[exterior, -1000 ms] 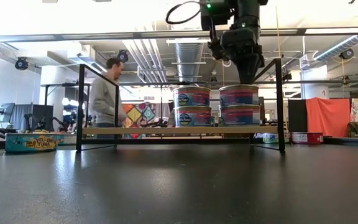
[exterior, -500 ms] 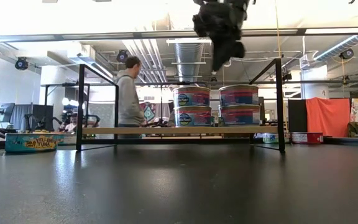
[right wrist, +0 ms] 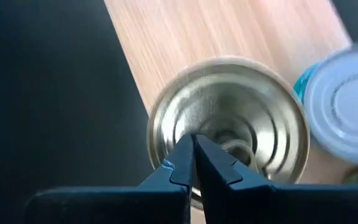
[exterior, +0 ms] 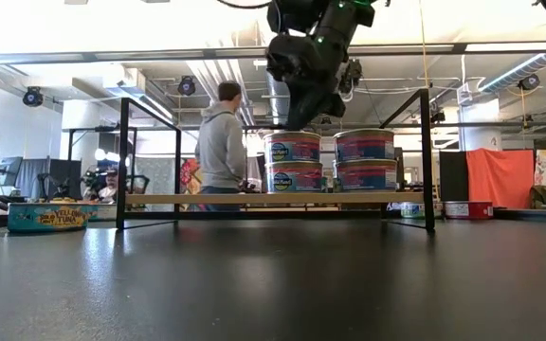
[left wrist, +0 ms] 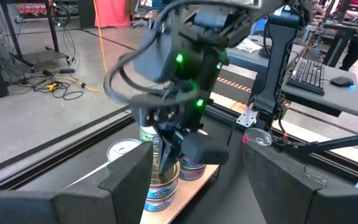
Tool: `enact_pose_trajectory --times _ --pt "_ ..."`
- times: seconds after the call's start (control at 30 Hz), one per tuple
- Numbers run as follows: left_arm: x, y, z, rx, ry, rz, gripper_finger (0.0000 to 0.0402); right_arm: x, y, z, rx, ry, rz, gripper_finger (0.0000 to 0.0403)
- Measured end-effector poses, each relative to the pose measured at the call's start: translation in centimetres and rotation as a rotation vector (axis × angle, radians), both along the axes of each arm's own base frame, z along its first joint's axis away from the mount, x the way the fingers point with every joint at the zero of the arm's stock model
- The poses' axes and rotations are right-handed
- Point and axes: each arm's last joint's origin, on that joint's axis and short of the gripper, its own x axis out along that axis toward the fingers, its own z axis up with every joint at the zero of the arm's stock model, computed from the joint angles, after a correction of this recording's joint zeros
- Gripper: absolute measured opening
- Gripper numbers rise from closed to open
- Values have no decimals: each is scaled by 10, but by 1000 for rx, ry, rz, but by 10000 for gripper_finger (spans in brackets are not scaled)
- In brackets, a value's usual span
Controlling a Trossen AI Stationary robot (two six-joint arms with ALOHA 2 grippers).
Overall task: Stack canned seafood by type on shelf
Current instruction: Adjust the left stack of blue and orange tuna cans
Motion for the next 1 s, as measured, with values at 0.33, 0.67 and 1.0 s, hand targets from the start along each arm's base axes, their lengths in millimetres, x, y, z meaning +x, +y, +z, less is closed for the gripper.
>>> enact_pose_trajectory --times 0.33,0.67,1.0 --pt "0 0 0 10 -2 15 235 -7 -5 -4 4 78 -8 9" --pt "-1 0 -1 18 6 18 235 -11 -5 -4 -11 120 -19 9" --pt "-4 -5 -2 26 18 -8 235 -17 -4 4 -4 120 -39 9"
